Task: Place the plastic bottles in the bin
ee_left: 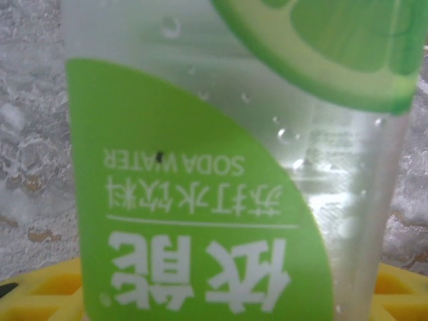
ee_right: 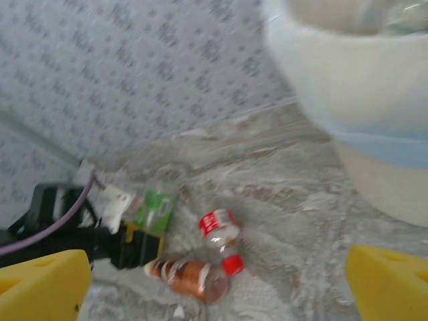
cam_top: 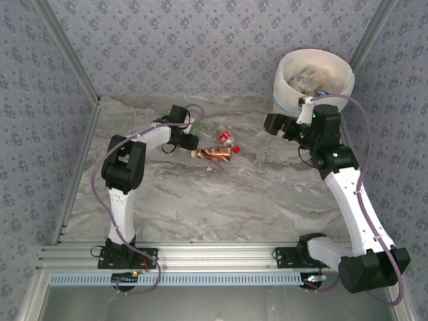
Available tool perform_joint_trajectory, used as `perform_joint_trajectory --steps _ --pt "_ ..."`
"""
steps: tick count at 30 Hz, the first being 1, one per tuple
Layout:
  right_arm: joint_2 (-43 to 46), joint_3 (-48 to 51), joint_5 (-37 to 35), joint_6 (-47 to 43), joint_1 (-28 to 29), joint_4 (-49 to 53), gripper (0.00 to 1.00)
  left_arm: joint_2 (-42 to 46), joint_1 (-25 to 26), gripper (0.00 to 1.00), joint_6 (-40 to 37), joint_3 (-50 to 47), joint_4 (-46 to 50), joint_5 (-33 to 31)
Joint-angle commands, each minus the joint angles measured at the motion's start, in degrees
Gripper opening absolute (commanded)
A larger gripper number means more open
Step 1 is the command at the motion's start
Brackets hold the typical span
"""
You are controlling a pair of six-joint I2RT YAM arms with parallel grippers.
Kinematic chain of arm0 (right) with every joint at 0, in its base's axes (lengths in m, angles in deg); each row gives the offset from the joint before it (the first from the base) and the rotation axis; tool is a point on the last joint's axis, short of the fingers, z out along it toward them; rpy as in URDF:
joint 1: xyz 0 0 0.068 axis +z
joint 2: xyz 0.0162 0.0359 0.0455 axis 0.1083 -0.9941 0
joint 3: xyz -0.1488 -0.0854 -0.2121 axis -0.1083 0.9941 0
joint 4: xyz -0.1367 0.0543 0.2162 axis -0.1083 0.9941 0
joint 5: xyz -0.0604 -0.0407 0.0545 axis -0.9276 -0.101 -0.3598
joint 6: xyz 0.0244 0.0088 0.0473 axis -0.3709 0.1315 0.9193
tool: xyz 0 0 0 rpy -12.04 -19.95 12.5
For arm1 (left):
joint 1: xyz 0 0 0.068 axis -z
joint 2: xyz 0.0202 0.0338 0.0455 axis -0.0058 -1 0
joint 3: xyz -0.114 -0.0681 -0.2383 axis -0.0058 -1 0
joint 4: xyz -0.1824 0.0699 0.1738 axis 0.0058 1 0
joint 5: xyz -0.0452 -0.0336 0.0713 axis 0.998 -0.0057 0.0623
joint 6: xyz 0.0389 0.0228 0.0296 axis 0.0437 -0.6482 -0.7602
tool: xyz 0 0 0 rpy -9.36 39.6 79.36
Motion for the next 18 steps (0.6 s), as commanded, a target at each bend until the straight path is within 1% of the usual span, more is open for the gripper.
perform_joint_trajectory --steps 1,7,8,9,12,17,18 --pt "-1.4 -0.9 -1.1 -4.0 3.1 -1.2 1.00 3.5 -1.0 0.61 0.8 -1.5 -0.3 0.6" --pt "-4.2 -1.3 -2.8 -3.7 5.4 -2.3 1.00 7.1 -1.2 0.54 1.2 -5.4 -1.6 0.5" --pt "-4.6 -1.3 -3.2 -3.3 5.8 -2.4 1.00 7.7 -1.2 0.54 1.3 -6.2 -1.9 0.5" --pt "-5.0 -3.4 -3.7 -3.0 5.9 -2.4 1.00 8.4 -1.2 0.53 1.5 -6.8 -2.2 0.4" --pt "-5.7 -3.7 -5.2 -0.4 6.6 -2.4 1.00 10.9 -1.2 0.48 2.4 -8.9 -2.5 0.6" --pt "-6.5 -3.1 -6.3 5.6 7.4 -1.4 1.00 18.0 -1.2 0.31 4.4 -13.8 -5.1 2.1" --pt "-6.6 -2.6 -6.2 6.8 7.6 -1.6 1.00 19.7 -1.2 0.26 5.0 -14.8 -5.7 2.6"
